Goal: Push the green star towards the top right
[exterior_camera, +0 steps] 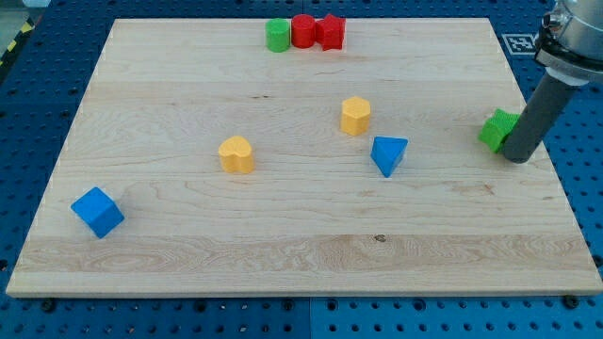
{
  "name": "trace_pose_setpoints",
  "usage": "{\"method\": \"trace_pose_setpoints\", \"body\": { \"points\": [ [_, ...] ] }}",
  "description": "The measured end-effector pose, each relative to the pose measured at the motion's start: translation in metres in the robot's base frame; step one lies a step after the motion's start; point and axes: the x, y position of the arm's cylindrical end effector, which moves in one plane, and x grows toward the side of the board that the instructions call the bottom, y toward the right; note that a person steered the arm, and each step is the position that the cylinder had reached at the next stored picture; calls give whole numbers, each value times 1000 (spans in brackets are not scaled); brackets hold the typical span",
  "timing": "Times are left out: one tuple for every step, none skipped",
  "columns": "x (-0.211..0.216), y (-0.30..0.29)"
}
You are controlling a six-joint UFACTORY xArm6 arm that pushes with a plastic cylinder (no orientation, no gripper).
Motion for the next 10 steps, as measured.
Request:
{"method": "trace_pose_setpoints", "body": {
  "points": [
    [-28, 5],
    [-55, -6],
    [-81, -28],
    [-82, -51],
    [-60, -53],
    [-61, -82],
    [-97, -109],
    [-133, -132],
    [-148, -137],
    [-140, -119]
  ]
}}
